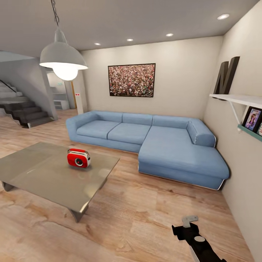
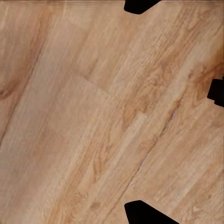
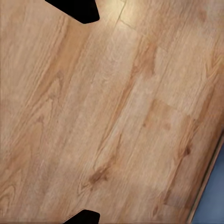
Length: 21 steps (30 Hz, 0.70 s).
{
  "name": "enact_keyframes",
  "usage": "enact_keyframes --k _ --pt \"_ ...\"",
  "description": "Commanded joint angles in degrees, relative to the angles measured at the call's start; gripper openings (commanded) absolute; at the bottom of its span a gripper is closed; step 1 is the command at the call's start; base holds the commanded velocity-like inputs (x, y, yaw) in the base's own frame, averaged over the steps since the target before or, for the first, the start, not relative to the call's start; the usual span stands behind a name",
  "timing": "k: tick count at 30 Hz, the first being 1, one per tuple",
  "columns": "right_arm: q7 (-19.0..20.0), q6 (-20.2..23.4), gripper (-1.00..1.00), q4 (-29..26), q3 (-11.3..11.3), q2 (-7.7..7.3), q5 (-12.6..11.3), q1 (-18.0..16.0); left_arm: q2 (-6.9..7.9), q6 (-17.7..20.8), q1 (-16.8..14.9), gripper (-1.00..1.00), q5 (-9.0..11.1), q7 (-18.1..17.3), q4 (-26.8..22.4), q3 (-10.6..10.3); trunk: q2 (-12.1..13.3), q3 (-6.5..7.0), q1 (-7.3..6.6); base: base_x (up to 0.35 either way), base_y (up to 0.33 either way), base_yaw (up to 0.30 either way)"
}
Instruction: Turn on the radio receiver that's on the table in the living room.
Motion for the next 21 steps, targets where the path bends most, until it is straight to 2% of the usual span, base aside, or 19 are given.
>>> enact_keyframes --k 1,11,21 --pt "-0.02 0.00 1.00 0.00 0.00 0.00 0.02 0.00 0.00 0.00 0.00 1.00 0.00 0.00 0.01 0.00 0.00 0.00 0.00 0.284 -0.180 0.000" --pt "-0.09 0.00 1.00 0.00 0.08 0.00 0.07 0.00 0.00 -0.08 0.00 1.00 0.00 0.03 0.06 0.00 0.00 0.00 0.00 0.287 -0.177 0.000" --pt "-0.09 -0.06 1.00 0.00 0.10 0.00 0.07 0.00 0.00 -0.09 0.00 1.00 0.00 0.09 0.05 0.00 0.00 0.00 0.00 0.310 -0.121 0.000"
